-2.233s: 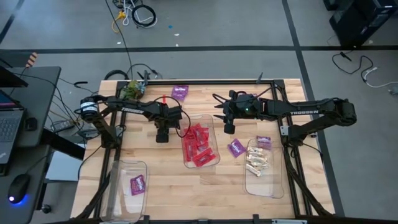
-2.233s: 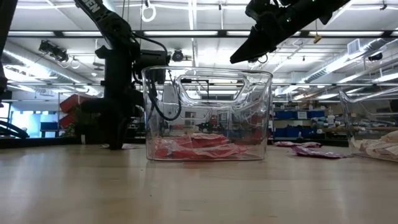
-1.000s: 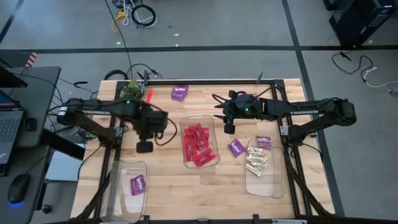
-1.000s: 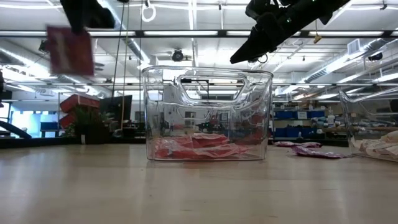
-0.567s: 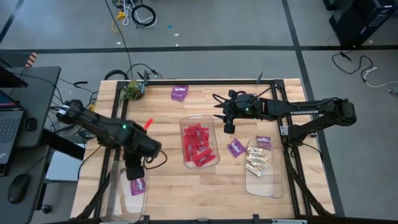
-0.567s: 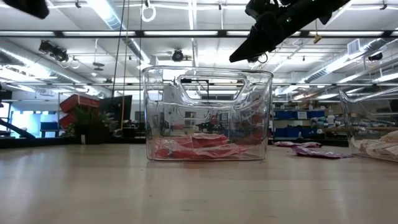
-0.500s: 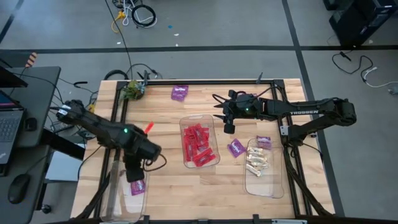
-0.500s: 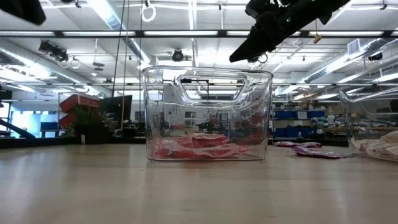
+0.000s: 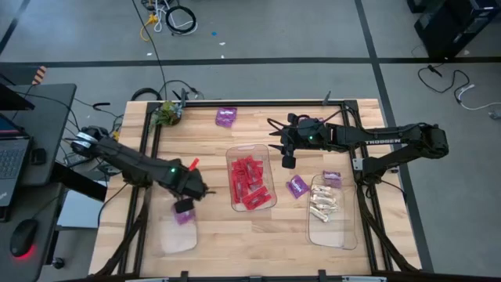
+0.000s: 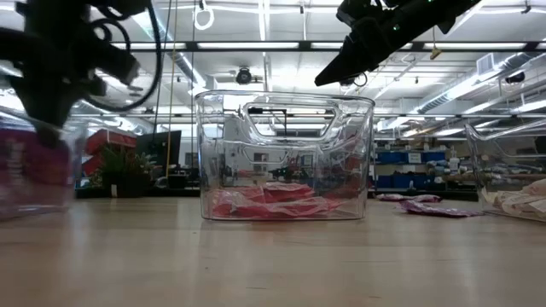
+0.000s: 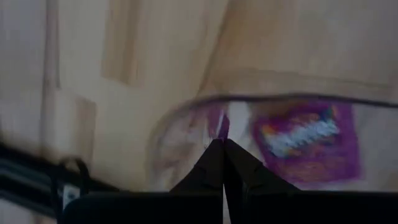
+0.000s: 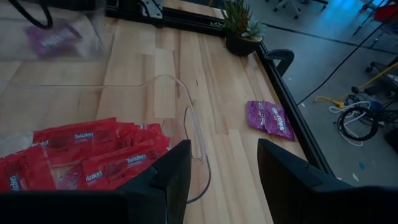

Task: Sort candy
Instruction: Put the violet candy pack into the left transparent bin

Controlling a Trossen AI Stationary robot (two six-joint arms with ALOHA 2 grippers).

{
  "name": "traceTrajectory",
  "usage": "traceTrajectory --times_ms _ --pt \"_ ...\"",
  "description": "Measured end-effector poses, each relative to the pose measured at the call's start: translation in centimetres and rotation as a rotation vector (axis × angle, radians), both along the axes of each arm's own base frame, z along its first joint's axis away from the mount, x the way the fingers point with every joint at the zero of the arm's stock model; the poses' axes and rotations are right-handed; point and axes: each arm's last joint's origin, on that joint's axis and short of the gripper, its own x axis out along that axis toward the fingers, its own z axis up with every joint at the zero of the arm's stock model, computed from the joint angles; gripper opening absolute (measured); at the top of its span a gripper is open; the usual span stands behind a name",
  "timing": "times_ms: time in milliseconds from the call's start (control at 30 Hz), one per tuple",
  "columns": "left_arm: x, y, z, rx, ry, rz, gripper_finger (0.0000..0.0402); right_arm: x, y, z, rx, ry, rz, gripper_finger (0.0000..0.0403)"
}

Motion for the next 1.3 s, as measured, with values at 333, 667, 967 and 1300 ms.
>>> traceTrajectory --times_ms 333,667,967,1300 --pt "2.5 4.3 -0.7 0.209 -0.161 -0.135 0.0000 0.0 -0.1 0.0 0.036 -0.010 -0.022 0.0169" --pt "4.1 7.8 0.2 0.193 -0.218 -0.263 0.0014 -0.2 -1.1 0.0 0.078 -0.023 -0.086 0.0169" --pt "4.9 8.4 4.2 0.151 -0.254 -0.297 0.0090 -0.3 -1.7 0.2 0.096 -0.016 -0.115 0.0192" --pt "4.2 9.0 5.1 0.218 -0.622 -0.283 0.0028 -1.6 -1.0 0.0 0.284 0.219 -0.173 0.0237"
